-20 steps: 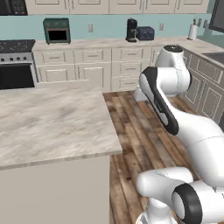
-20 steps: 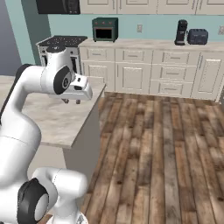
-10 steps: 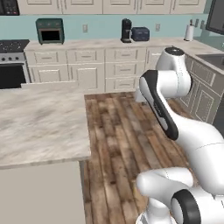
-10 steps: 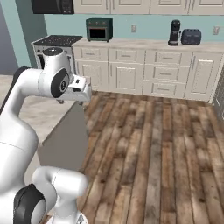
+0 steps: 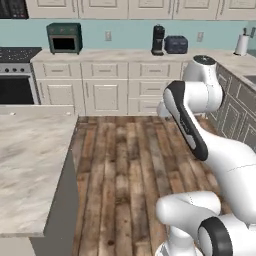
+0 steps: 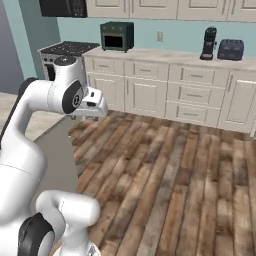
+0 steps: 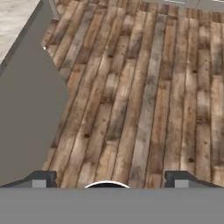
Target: Restock the sink supplies by placing the sponge and soap dispenser on the counter and next to the sink. Make sure the soap dispenser is upright.
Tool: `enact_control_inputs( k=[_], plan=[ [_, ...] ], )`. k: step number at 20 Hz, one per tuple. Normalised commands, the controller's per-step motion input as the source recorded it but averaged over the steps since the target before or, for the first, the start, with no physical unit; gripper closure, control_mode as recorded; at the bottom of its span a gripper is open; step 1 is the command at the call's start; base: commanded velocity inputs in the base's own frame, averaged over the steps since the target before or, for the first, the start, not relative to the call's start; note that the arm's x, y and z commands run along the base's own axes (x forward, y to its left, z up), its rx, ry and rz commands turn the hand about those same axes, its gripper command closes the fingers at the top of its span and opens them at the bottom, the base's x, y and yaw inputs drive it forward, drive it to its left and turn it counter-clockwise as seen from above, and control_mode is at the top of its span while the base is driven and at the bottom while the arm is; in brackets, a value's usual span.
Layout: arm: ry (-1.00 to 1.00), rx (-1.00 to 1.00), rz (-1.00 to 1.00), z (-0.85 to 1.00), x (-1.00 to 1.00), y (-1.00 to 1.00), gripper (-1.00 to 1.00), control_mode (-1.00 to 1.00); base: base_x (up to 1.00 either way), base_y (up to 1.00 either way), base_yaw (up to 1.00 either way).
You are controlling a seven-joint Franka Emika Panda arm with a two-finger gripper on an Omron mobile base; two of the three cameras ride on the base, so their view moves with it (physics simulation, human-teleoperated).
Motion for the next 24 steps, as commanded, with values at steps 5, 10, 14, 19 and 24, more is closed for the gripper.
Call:
enact_control_inputs(
  k=[5, 10, 14, 19, 24],
  plan=[
    [0.0, 0.0, 0.0, 0.0, 0.0, 0.0, -1.0, 1.0, 0.99, -0.73, 0.49],
    [0.0, 0.0, 0.0, 0.0, 0.0, 0.0, -1.0, 1.0, 0.87, -0.27, 0.74],
    [0.0, 0.0, 0.0, 0.0, 0.0, 0.0, -1.0, 1.0, 0.64, -0.28, 0.78],
    [0.0, 0.0, 0.0, 0.0, 0.0, 0.0, -1.0, 1.0, 0.4, -0.58, 0.7],
    [0.0, 0.0, 0.0, 0.0, 0.0, 0.0, -1.0, 1.0, 0.33, -0.85, 0.6]
  ],
)
